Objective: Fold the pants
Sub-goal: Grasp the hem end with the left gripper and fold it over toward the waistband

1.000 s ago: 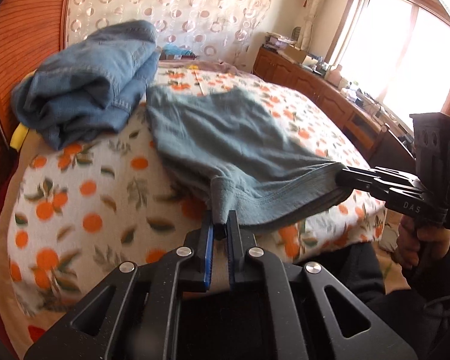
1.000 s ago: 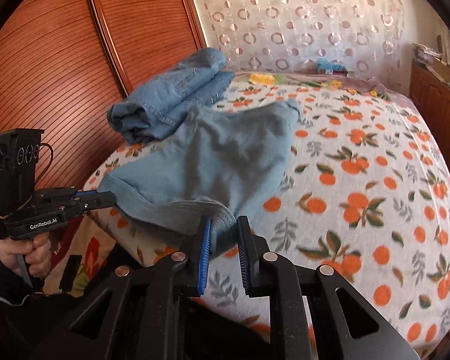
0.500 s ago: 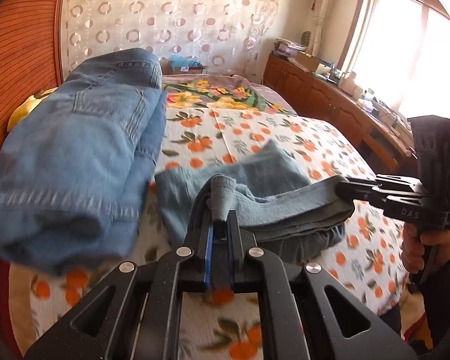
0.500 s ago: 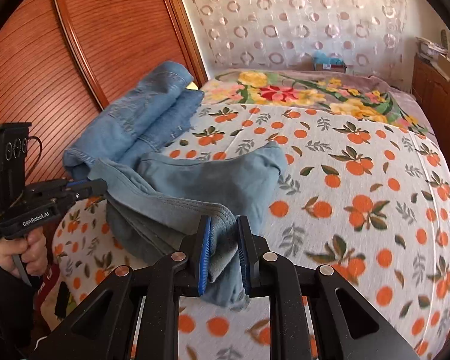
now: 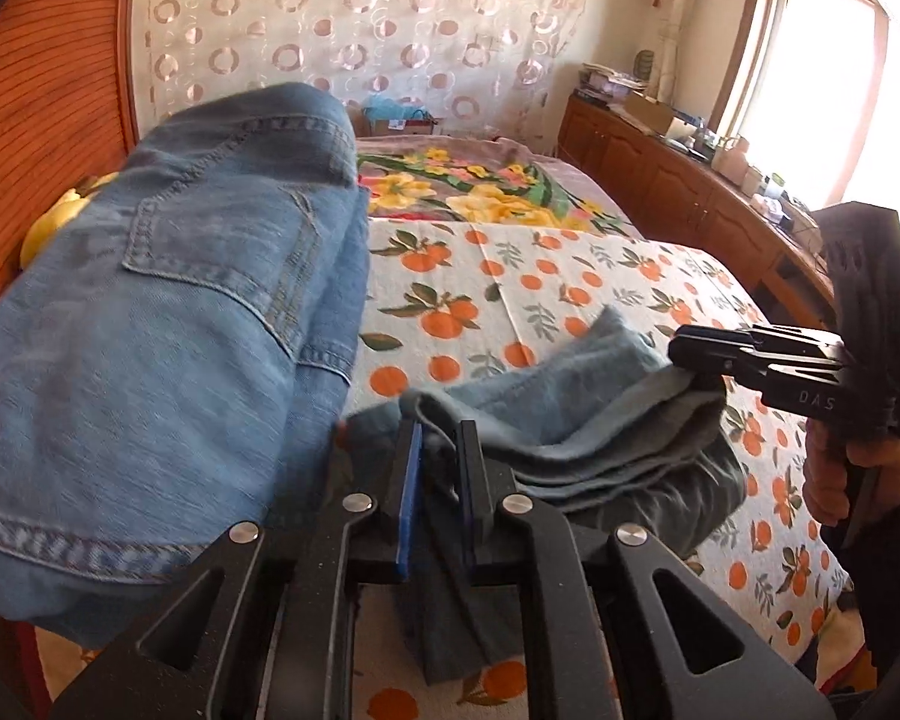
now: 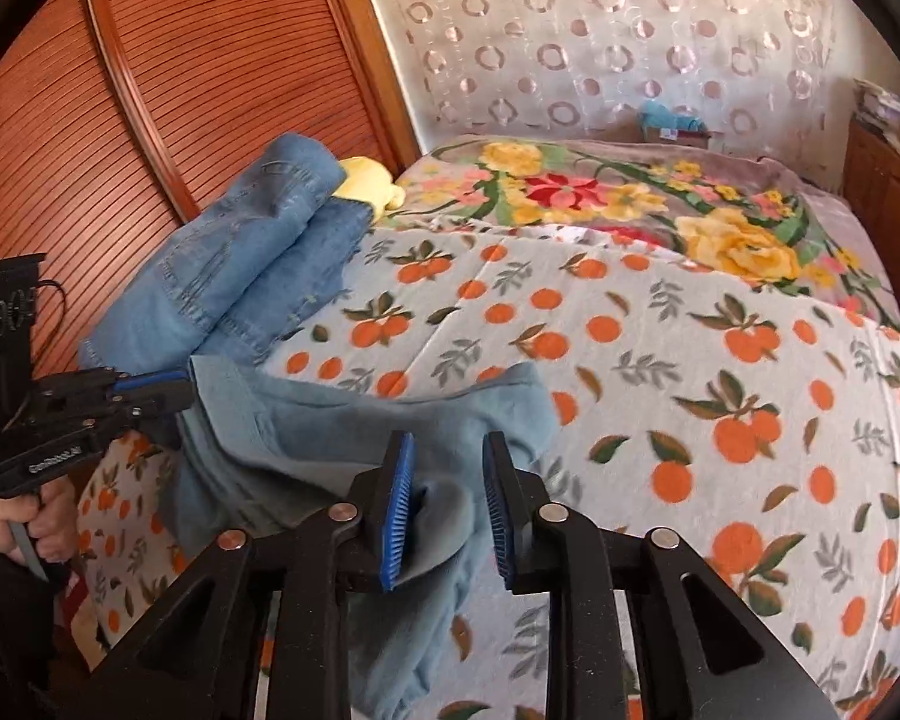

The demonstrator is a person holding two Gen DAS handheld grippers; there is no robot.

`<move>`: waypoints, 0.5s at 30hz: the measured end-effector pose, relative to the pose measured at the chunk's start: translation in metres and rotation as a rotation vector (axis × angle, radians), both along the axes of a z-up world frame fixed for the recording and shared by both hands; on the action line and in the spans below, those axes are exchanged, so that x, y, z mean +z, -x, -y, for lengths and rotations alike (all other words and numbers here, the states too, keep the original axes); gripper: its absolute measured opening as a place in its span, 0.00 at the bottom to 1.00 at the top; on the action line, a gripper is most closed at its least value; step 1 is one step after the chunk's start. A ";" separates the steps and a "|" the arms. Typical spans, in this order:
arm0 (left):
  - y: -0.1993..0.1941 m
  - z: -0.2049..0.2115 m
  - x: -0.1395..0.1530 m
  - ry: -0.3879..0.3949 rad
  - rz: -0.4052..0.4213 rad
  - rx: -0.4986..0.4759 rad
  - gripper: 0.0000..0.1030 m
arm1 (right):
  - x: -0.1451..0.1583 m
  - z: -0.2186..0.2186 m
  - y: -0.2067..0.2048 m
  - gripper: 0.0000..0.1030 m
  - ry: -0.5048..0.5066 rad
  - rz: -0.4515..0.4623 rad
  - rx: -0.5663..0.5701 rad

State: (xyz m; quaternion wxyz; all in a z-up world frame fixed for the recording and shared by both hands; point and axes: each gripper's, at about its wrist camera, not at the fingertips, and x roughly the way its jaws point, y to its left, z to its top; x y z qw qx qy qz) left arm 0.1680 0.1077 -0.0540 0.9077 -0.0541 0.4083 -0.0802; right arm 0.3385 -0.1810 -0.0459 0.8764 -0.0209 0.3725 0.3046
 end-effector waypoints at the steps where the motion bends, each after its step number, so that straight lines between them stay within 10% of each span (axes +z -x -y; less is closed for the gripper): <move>1: 0.001 0.000 0.001 -0.004 0.005 0.003 0.12 | -0.001 0.002 0.000 0.28 -0.006 0.006 -0.005; 7: 0.013 -0.001 0.006 -0.022 0.031 -0.016 0.44 | 0.001 0.007 0.027 0.34 0.028 0.057 0.029; 15: 0.021 0.002 -0.004 -0.022 0.007 -0.032 0.44 | 0.001 0.002 0.068 0.47 0.068 0.095 0.100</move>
